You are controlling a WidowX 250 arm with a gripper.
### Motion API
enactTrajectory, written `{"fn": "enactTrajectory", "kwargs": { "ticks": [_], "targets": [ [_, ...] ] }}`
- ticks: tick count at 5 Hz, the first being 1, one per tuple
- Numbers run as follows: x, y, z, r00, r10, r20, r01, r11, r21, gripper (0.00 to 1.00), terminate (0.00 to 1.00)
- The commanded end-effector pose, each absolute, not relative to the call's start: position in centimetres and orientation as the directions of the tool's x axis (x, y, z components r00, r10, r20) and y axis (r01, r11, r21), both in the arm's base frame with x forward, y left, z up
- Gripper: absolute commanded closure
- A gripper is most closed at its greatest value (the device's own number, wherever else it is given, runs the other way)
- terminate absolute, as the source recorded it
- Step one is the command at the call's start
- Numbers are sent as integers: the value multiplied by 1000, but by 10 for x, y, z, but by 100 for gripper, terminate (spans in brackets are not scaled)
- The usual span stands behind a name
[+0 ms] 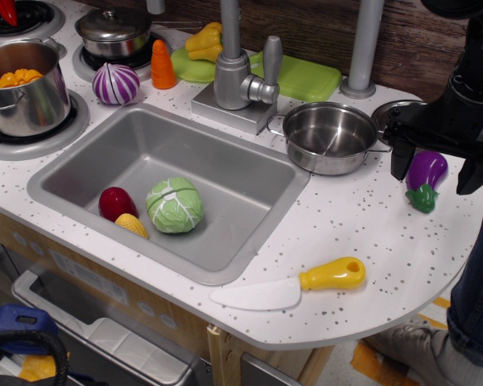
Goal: Put eggplant in pot or pan
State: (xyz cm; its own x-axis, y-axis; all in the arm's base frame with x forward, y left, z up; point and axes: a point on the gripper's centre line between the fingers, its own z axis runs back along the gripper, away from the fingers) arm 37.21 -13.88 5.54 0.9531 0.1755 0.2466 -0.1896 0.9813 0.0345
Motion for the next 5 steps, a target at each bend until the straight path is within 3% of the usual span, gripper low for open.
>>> {"fn": "enactTrajectory", "kwargs": {
  "ticks": [1, 3, 5],
  "targets": [
    [372, -139, 55, 953, 175, 247, -190, 981, 34, 0, 0],
    [411, -127, 31, 946, 97, 308, -108, 994, 19, 0, 0],
    [438, -122, 26, 945, 71, 320, -65, 997, -28, 0, 0]
  ]
}}
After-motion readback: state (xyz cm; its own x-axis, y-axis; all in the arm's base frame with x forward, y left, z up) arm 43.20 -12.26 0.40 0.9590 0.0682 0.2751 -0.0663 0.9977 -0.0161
